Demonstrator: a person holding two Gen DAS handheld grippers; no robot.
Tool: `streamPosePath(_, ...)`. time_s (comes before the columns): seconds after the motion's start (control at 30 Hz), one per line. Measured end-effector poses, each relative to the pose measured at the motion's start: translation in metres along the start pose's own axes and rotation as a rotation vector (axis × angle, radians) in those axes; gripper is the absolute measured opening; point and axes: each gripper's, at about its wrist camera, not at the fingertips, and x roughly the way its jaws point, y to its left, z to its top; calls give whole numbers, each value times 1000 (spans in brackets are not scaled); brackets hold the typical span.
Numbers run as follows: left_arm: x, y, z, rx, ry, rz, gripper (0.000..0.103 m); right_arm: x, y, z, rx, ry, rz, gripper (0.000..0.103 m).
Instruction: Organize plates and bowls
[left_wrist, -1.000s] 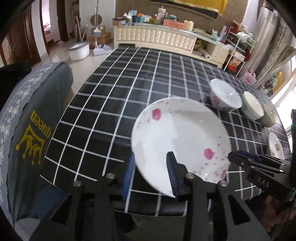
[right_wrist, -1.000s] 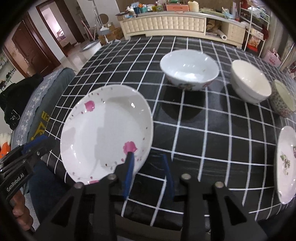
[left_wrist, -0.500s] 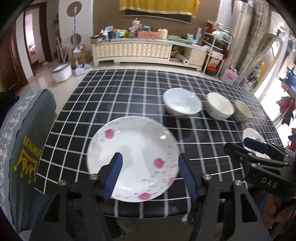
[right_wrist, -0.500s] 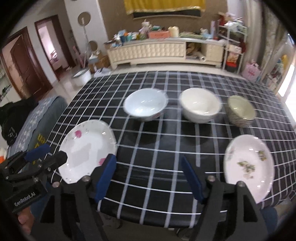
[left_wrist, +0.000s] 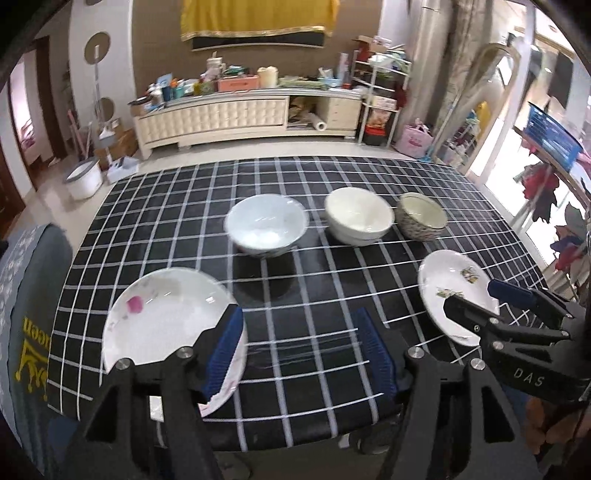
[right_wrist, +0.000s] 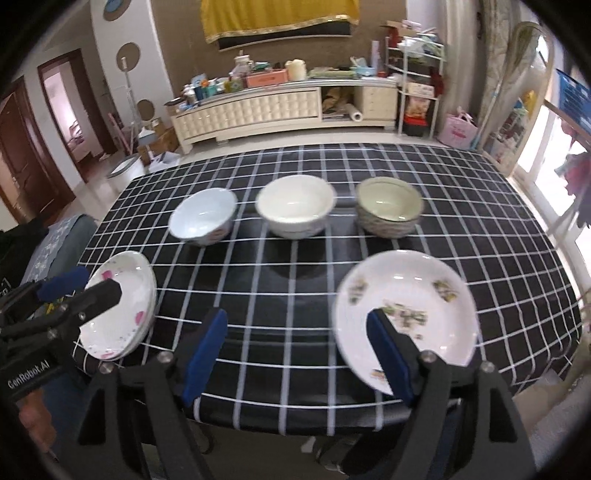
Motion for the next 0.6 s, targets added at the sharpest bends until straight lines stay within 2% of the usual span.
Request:
streamPosePath(0.27, 15, -55, 10, 71, 10, -42, 62, -4, -51, -8, 42, 12, -54, 81)
streamPosePath(0.6, 54, -117, 10, 160, 85, -87, 62, 3, -111, -21, 113, 56, -106, 81)
